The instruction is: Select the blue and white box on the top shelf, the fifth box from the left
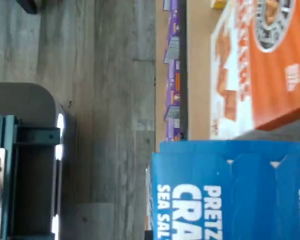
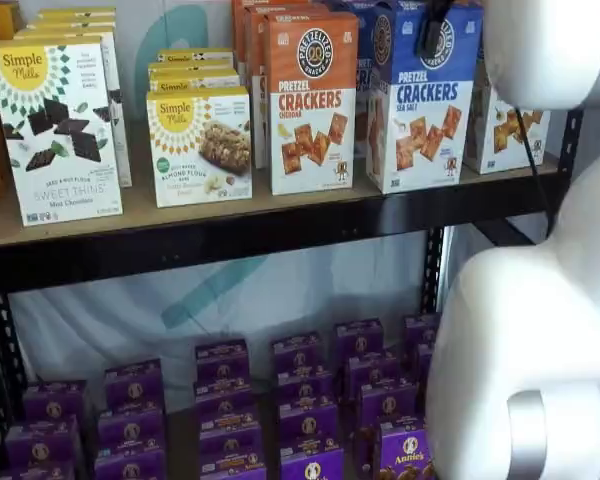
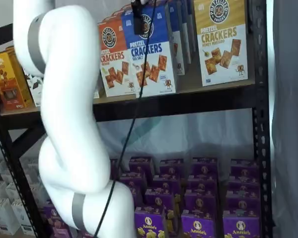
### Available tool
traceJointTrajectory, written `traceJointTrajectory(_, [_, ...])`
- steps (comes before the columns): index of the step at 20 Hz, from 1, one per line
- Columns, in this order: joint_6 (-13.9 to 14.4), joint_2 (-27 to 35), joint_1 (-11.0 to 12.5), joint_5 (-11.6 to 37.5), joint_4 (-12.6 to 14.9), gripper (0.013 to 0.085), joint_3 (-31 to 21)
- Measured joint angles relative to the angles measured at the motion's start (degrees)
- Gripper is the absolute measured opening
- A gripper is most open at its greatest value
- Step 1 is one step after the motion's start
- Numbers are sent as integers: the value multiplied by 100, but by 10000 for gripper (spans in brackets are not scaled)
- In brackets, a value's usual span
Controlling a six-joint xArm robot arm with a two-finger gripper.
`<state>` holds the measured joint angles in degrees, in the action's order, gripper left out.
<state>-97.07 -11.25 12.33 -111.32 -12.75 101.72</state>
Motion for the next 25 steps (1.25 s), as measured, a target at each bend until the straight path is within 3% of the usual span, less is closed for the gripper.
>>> traceJointTrajectory(14, [-281, -1434, 356, -291, -133, 570, -1423])
traceJointTrajectory(25, [-524, -2082, 565, -244, -101, 570, -2209])
